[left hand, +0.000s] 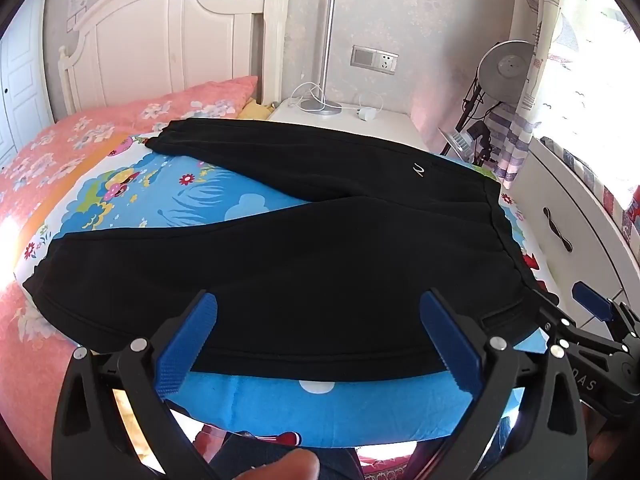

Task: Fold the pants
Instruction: 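Move both grippers toward the waistband of the black sweatpants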

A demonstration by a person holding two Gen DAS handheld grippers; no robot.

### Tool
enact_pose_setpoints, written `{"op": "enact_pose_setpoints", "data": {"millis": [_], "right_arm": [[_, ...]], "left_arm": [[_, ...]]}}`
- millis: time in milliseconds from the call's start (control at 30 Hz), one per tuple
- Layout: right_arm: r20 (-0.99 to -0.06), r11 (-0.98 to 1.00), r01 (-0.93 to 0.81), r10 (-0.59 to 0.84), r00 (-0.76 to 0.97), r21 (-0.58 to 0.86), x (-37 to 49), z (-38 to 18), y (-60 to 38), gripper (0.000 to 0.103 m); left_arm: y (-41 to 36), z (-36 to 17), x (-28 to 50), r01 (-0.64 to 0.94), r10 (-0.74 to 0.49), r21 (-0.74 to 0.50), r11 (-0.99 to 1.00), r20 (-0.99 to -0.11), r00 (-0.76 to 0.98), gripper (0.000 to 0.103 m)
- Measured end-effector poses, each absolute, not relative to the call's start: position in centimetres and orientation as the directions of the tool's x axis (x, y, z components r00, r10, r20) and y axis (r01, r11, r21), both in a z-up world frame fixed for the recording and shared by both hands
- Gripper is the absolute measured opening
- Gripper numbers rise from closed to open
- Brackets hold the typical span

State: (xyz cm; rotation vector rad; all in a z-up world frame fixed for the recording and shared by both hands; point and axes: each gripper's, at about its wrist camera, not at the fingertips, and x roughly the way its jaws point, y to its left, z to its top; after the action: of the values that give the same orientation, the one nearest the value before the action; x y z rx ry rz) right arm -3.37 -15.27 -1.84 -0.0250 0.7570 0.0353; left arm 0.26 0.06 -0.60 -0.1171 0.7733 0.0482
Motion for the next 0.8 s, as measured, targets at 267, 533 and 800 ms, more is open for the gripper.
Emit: {"op": "enact_pose_setpoints", "data": {"millis": [267,533,800], "right_arm": [[-0.689,0.999,-0.04,0.022,0.724,-0.01,-3.31,-1.73,-15.15,0.089],[-0.686,0.999,-0.04,0.02,0.728,-0.012,-3.23,-1.62,-15.09,0.089],[-0.687,0.999,-0.04,0.02,0.726,-0.012,-3.13,-1.51,-15.04,0.089]], "left_arm": [[-0.06,-0.62,0.24,-0.086,0.0,-0.088,0.992,-0.7,0.714,0.101],[0.01,-0.6,0.25,-0.085,-0.001,-0.088,0.992,-0.7,0.714,0.101],[0.02,-0.6,0.25,-0.086,-0.001,-0.089,0.992,-0.7,0.714,0.101]]}}
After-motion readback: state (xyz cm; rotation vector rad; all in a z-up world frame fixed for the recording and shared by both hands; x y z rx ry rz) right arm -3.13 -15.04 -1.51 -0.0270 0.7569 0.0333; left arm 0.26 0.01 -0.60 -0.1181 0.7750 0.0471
